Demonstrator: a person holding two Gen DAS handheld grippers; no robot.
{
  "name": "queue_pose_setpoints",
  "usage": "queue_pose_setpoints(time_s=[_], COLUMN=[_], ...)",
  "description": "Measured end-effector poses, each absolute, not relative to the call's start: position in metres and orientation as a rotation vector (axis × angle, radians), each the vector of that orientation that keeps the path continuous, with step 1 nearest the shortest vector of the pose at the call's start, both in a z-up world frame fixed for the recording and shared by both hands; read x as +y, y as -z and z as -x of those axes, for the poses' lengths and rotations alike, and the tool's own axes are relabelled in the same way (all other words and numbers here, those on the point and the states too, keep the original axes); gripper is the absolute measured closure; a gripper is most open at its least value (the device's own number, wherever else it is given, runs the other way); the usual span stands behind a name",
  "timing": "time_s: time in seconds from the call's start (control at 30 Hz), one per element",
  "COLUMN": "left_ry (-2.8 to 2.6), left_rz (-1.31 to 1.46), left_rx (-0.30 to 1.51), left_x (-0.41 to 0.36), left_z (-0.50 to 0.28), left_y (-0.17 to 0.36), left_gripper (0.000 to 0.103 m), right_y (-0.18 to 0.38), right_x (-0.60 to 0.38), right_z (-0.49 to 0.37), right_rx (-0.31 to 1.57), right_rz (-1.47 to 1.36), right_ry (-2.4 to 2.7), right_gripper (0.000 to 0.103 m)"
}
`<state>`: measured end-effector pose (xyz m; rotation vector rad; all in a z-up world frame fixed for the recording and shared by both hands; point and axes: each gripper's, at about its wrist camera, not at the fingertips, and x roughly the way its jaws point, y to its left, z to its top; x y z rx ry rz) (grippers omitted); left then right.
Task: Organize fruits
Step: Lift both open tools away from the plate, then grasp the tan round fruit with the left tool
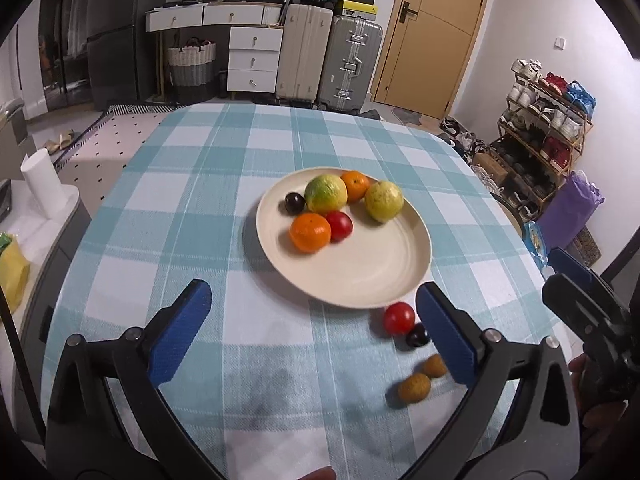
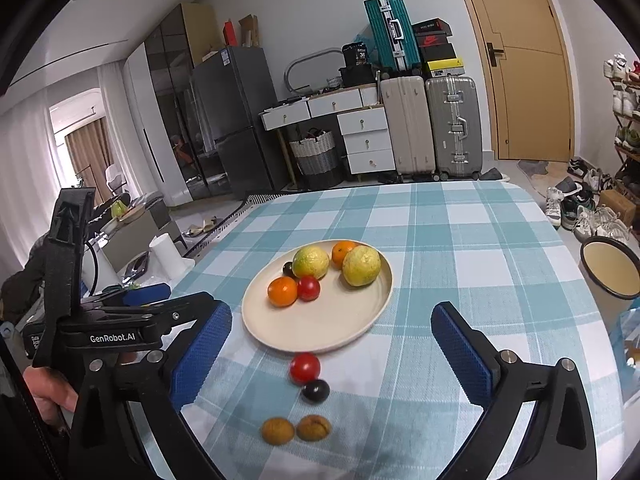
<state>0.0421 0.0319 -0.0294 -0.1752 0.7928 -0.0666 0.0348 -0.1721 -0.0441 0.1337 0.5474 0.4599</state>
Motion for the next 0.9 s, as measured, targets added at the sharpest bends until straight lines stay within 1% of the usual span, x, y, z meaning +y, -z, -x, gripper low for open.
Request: queue_pose_setpoints(time_s=[0.47, 0.7, 0.9], left_ry=[0.16, 0.198, 0.25], left_rz=[0.148, 0.125, 0.073], left_rx=[0.849, 0.883, 0.946], left_x=[0.008, -0.007, -0.026], left_z=[-0.017, -0.008, -0.009], left_y=[0.055, 0.071, 0.09], left_gripper=[0.001, 0.001, 0.001], right_y=[0.053, 0.065, 0.081], right_x=[-0.189, -0.191, -0.192], right_z=[0.0, 0.007, 0.008], right_rx=[0.564, 0.592, 0.634], right_rz=[-0.124, -0.126, -0.143], right_ry=[-0.427, -0.415, -0.405], right_gripper=[0.0, 0.0, 0.0])
